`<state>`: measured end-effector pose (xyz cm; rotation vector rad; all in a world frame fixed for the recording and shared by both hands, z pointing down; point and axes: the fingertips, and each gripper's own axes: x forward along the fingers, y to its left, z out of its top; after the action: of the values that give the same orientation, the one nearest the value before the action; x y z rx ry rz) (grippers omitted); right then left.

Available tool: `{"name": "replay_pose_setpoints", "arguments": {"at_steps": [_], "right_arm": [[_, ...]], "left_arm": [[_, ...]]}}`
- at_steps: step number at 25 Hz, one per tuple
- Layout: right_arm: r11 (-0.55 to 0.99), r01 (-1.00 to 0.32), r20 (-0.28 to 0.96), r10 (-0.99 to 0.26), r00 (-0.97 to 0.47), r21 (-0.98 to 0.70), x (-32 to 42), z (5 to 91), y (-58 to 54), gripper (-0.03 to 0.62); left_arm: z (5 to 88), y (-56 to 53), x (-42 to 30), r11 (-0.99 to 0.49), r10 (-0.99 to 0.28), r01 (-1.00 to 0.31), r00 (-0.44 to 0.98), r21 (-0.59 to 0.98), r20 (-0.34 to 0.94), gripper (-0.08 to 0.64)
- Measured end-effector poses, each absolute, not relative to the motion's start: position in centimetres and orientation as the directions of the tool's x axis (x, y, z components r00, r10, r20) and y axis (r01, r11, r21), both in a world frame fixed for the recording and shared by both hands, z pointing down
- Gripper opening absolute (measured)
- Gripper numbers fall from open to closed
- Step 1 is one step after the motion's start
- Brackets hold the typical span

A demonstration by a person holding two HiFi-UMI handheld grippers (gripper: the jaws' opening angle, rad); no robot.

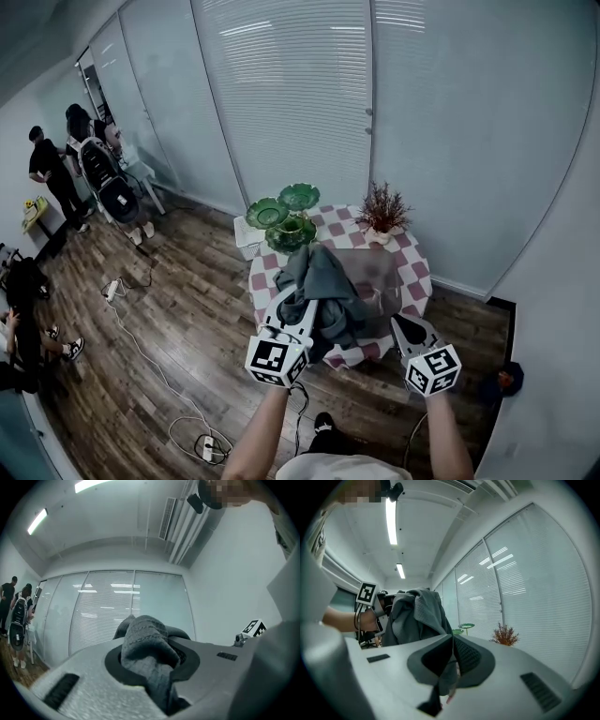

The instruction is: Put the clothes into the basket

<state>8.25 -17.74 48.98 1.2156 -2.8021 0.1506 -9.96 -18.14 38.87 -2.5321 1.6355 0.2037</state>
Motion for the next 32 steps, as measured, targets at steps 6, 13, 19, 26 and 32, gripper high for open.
{"name": "replay_pose_setpoints", "arguments": {"at_steps": [6,13,19,26,32], "right_arm": [[0.676,-0.735,0.105,-0.728,-0.678,-0.058,6.5,48.3,-20.1,0.025],[0.662,-0.747,0.095,-0.741,-0.664,-0.062,4.9,48.3,-21.7,0.025],[0.648,-0.758,0.1,-0.752,-0.652,-0.069,4.3,48.7,-22.3,0.025],[0.63,-0.773,0.096,-0.767,-0.634,-0.07,5.0,49.3,-23.9,0.025],[0.623,-0.779,0.114,-0.771,-0.626,-0.064,5.8,49.9,-25.0,0.025]], "left_arm": [[37.7,-20.5,-11.0,-0.427,-0.884,-0.903,0.426,-0.039,-0.194,0.08],[37.0,-22.8,-11.6,-0.459,-0.864,-0.887,0.459,-0.052,-0.208,0.08],[36.1,-24.4,-11.7,-0.481,-0.847,-0.874,0.483,-0.066,-0.221,0.08],[36.1,-26.8,-11.0,-0.503,-0.831,-0.861,0.506,-0.077,-0.232,0.08],[37.4,-28.1,-10.6,-0.504,-0.834,-0.861,0.506,-0.072,-0.219,0.08]]}}
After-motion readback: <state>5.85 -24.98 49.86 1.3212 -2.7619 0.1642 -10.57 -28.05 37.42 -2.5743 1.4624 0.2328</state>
